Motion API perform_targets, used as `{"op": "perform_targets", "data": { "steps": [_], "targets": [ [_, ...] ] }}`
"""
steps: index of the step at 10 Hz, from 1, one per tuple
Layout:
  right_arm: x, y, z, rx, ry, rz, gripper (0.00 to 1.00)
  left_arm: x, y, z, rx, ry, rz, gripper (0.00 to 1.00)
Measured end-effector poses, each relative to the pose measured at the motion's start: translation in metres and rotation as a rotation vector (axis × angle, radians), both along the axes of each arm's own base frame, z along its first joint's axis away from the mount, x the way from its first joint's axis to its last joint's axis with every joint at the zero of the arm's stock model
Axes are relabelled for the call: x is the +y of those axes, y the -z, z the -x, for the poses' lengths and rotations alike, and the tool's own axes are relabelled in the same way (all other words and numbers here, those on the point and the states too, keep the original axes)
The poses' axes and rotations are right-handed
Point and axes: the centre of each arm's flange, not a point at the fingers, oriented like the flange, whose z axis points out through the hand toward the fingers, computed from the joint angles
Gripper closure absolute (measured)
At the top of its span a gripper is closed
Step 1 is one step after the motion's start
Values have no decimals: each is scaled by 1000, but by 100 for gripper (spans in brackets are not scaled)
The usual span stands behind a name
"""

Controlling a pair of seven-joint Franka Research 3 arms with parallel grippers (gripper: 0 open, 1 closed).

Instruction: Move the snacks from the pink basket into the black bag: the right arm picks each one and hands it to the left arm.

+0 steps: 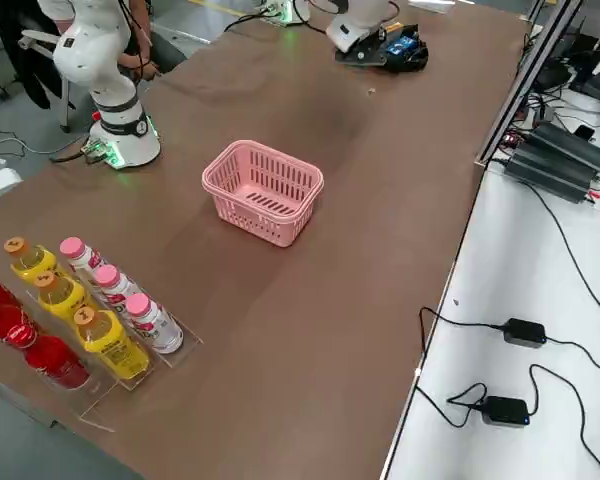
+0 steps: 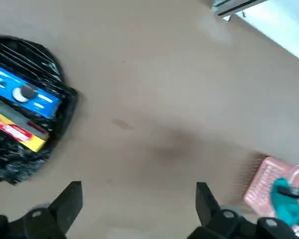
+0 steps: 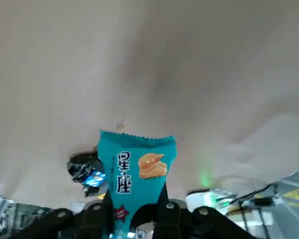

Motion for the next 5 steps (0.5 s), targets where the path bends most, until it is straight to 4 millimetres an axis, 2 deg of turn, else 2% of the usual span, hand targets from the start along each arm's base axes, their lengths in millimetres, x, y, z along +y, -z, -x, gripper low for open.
{"op": "perform_targets", "data": {
  "steps": [3, 5],
  "targets": [
    [33, -11, -3, 42, 100, -9, 68, -69, -12, 25, -45, -47, 81, 3],
    [61, -18, 1, 74, 143, -12, 68, -116, -3, 45, -50, -15, 97, 5]
  ]
}}
